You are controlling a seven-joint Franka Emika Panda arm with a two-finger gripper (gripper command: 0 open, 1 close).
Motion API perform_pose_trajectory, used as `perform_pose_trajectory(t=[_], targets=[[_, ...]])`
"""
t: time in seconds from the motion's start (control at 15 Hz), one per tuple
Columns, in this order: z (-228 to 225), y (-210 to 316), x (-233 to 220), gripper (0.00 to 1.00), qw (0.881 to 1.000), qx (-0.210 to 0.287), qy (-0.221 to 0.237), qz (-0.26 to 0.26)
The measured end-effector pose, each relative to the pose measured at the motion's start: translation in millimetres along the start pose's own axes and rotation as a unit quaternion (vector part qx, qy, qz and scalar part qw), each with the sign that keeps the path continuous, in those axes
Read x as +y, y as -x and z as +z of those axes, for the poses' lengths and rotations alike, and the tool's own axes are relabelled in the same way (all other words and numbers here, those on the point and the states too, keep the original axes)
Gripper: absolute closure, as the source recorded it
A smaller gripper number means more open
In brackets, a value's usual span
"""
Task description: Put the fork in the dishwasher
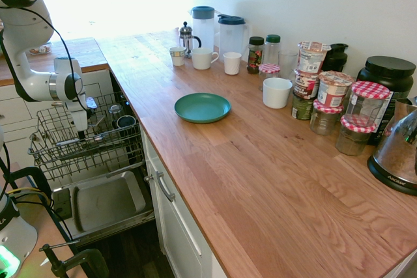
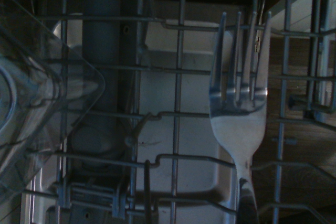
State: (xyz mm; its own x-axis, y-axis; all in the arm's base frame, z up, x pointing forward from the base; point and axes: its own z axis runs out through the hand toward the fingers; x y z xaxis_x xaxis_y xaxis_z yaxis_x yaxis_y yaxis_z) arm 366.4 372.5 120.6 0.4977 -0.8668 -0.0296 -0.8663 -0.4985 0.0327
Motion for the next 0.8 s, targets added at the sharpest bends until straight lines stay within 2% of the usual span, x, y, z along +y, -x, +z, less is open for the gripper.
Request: perform_pose_trajectory(t=[0.07,0.33,0.8], targets=[[8,1,-4,0.0,1.0,0.0,-0.001,0.001],[28,8,-13,0.0,1.0,0.001,-0.003,0.0],[32,5,-14,0.0,1.0,0.01,-0.002,0.004]])
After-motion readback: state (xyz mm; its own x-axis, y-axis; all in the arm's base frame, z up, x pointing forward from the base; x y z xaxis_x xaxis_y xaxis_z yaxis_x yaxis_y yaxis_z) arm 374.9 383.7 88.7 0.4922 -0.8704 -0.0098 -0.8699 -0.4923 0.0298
